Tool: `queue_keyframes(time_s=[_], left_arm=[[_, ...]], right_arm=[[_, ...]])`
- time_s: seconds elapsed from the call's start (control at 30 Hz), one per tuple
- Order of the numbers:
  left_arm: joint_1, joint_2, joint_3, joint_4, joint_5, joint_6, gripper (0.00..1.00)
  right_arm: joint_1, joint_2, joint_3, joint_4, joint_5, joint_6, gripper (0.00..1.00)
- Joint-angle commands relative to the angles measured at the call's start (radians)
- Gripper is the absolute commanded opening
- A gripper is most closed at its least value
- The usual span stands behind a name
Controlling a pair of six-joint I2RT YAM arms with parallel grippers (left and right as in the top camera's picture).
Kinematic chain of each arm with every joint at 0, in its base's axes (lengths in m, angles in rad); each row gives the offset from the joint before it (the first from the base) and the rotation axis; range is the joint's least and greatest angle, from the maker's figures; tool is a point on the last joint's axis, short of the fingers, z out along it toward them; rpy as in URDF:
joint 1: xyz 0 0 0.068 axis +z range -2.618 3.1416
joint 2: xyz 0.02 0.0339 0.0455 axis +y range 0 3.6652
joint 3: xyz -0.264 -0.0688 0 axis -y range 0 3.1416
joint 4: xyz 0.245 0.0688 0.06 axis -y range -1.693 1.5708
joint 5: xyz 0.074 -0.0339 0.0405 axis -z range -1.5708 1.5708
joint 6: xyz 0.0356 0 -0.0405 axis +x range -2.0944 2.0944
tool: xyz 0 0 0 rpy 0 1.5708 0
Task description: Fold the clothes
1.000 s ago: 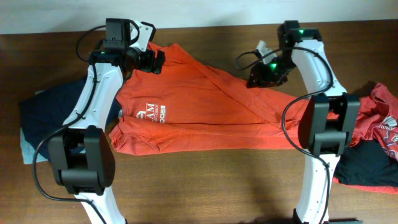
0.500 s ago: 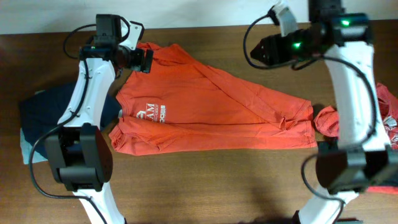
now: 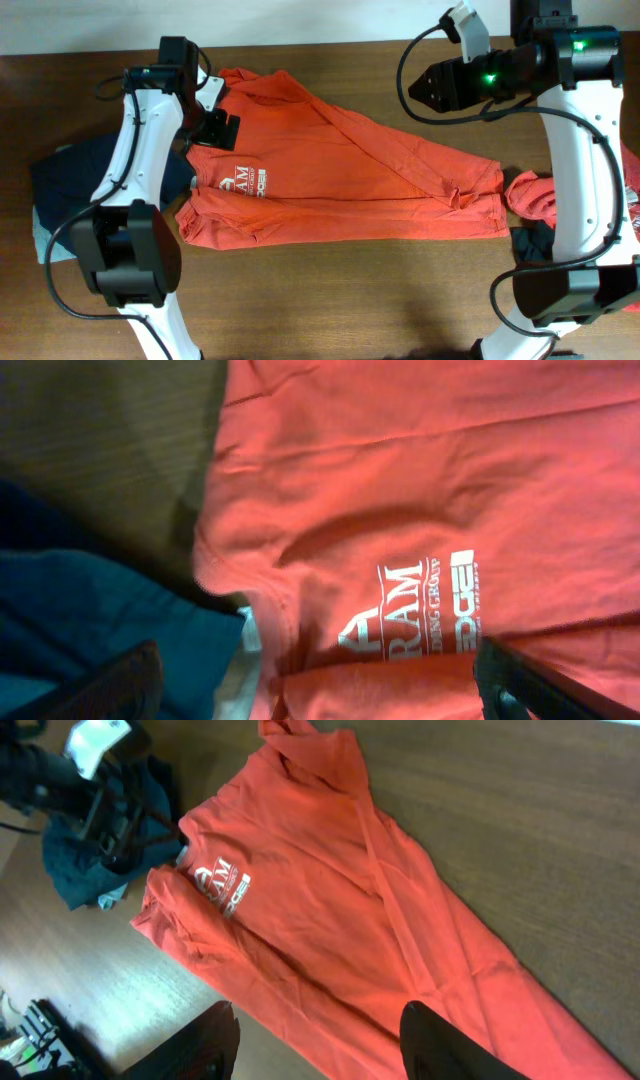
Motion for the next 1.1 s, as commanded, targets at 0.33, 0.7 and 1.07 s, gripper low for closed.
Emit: queue_keyframes(time_s=[0.33, 0.7, 1.07], left_arm=[[-0.095, -0.459, 0.095, -0.267, -0.19, -0.106, 0.99], [-0.01, -0.222, -0.002, 0.095, -0.03, 0.028, 0.99], [0.013, 0.223, 0.013, 0.585, 0.119, 0.046, 0.99]], right_arm=[[-0.001, -0.013, 0.004, -0.023, 0.001, -0.011, 0.57], [-0.001, -0.013, 0.004, -0.052, 0.001, -0.002, 0.57], [-0.001, -0.013, 0.004, -0.099, 0.002, -0.003, 0.57]])
